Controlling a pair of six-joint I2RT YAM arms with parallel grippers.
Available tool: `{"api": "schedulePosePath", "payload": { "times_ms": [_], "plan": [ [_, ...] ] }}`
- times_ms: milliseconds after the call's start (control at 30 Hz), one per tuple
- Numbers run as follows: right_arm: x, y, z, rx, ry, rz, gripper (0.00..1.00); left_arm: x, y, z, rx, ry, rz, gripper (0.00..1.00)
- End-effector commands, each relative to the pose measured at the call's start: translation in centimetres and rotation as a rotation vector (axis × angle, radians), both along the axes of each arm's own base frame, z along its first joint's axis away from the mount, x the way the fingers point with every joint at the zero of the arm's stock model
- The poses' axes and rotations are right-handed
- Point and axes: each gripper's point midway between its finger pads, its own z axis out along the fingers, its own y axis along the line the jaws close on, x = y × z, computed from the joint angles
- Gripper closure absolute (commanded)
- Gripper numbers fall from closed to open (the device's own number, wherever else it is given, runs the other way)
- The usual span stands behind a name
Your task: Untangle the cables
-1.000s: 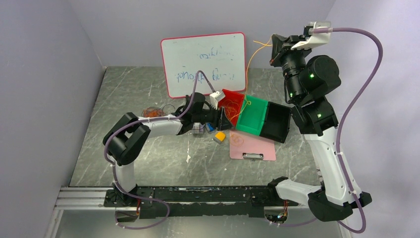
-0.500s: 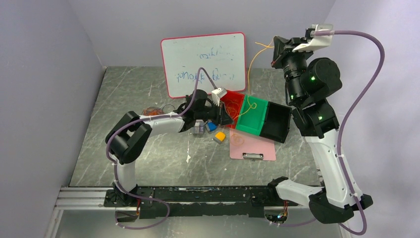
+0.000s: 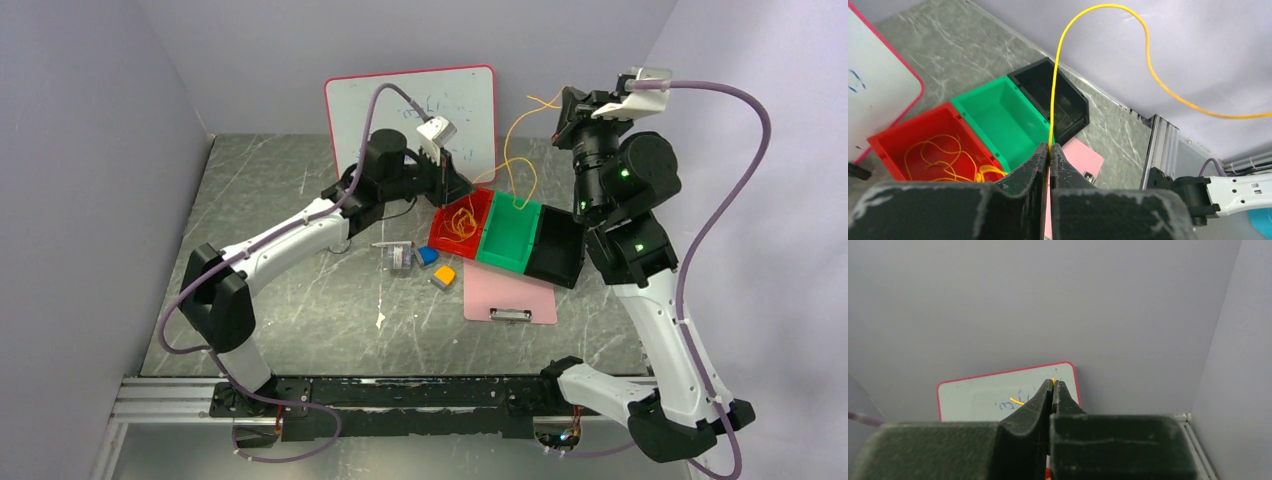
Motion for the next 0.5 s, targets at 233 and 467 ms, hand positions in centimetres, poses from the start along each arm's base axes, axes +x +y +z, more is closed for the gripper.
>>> {"api": "schedulePosePath", "payload": {
  "times_ms": [233, 467],
  "plan": [
    [3.1, 0.4, -8.7, -0.057, 0.175, -0.057, 1.00, 6.1, 1.2, 1.6, 0.072, -0.012, 0.102, 0.93],
    [4.7, 0.6, -13.8, -0.084, 0.269, -0.057, 1.00, 10.1, 1.4, -0.7, 0.098, -0.001, 0.155, 0.93]
  ]
}}
